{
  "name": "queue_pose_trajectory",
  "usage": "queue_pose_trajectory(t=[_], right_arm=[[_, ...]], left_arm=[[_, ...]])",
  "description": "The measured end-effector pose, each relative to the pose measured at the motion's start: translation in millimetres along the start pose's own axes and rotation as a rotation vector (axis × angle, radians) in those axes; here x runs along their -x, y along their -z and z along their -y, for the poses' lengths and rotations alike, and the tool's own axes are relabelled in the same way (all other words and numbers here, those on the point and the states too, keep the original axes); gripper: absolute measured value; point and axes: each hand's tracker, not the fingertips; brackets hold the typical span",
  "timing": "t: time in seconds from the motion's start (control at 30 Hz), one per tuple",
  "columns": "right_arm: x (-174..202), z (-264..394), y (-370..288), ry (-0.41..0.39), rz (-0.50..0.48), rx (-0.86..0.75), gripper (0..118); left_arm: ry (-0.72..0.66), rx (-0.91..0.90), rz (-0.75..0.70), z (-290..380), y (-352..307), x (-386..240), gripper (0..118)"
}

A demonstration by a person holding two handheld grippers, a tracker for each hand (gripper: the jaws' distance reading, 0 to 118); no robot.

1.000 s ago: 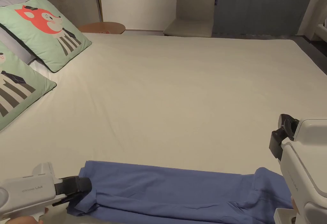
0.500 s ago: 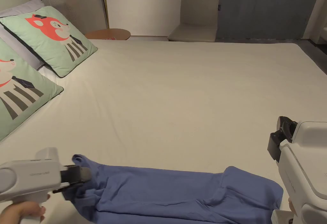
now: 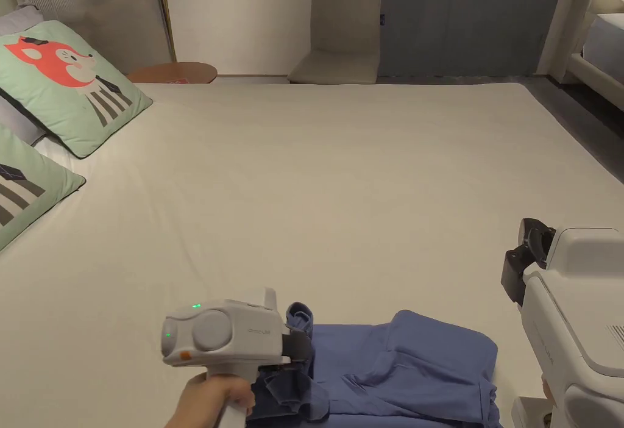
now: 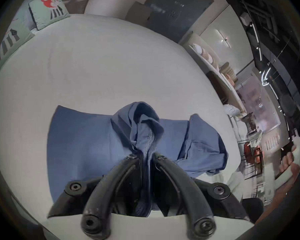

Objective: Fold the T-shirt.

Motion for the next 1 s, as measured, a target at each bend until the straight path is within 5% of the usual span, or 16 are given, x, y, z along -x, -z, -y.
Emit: queue_pose_trajectory(t=[0.13, 0.17, 0.23, 0.3, 0.57, 0.67, 0.83, 1.0], right_arm=[[-5.5, 1.2, -1.8, -0.002, 0.010, 0.003, 1], [-6.2, 1.4, -2.0, -0.002, 0.012, 0.003, 1], [-7.6, 1.8, -2.0, 0.005, 0.014, 0.007, 1], [-9.0, 2.3, -1.9, 0.010, 0.016, 0.011, 1], [-6.1, 4.0, -1.4, 0.010, 0.004, 0.020, 1], [-4.6, 3.2, -1.5, 0.011, 0.000, 0.019, 1], [-2.3, 3.4, -0.9, 0.017, -0.004, 0.022, 1], [-1.9, 5.6, 0.3, 0.019, -0.006, 0.030, 1]], left_arm=[[0.027, 0.017, -0.055, 6.9, 14.6, -6.4, 12], [0.022, 0.017, -0.052, 7.3, 14.2, -6.5, 25], [0.016, 0.024, -0.025, 4.6, 17.7, 1.5, 80], [0.018, 0.015, 0.006, 4.8, 11.5, 0.9, 108], [0.113, -0.430, -0.142, 10.0, -57.5, 7.0, 108], [0.208, -0.558, -0.267, 21.4, -75.4, 11.2, 95], [0.333, -0.503, -0.438, 38.0, -63.5, 23.4, 5], [0.338, -0.367, -0.418, 53.1, -35.6, 22.2, 0]])
